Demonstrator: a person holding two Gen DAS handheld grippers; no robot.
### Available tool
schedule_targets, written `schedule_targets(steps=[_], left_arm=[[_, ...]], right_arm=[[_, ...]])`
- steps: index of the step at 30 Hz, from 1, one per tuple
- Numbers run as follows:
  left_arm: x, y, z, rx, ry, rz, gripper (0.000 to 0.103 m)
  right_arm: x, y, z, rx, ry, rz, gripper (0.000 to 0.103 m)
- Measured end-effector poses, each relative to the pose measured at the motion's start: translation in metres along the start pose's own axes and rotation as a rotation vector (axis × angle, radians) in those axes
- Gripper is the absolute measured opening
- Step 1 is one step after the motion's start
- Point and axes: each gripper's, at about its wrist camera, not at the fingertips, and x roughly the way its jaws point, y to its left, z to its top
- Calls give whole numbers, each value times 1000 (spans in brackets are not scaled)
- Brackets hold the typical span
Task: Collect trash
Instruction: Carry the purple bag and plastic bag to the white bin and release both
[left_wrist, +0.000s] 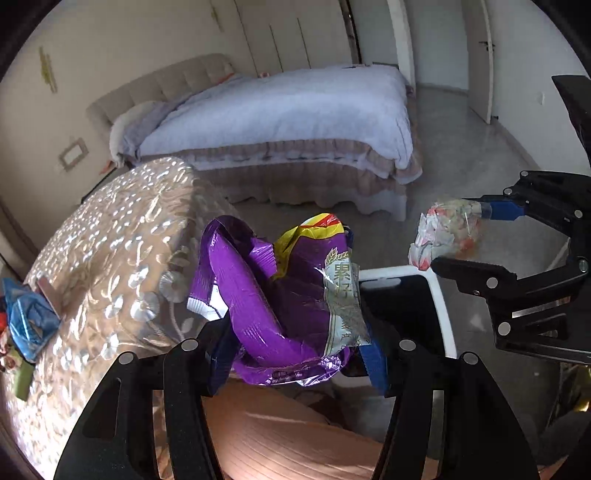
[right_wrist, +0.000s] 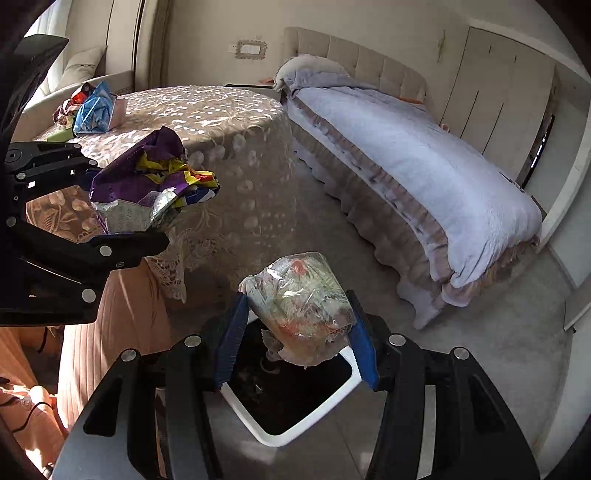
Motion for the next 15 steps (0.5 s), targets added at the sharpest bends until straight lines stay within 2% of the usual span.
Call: schedule_targets(steps=[4, 12, 13, 14, 15], left_arm=[[35, -24, 4, 86, 37, -69, 57], [114, -58, 4, 231, 189, -182, 57], [122, -62, 2, 254, 206, -202, 59], [129, -65, -1, 279, 224, -231, 71], [136, -69, -4, 308, 245, -254, 86]], right_arm=[[22, -13, -25, 28, 77, 13, 54], [63, -19, -60, -28, 202, 20, 54], [67, -20, -64, -40, 216, 30, 54], [72, -21, -67, -52, 237, 50, 57], [77, -22, -70, -65, 260, 74, 74]])
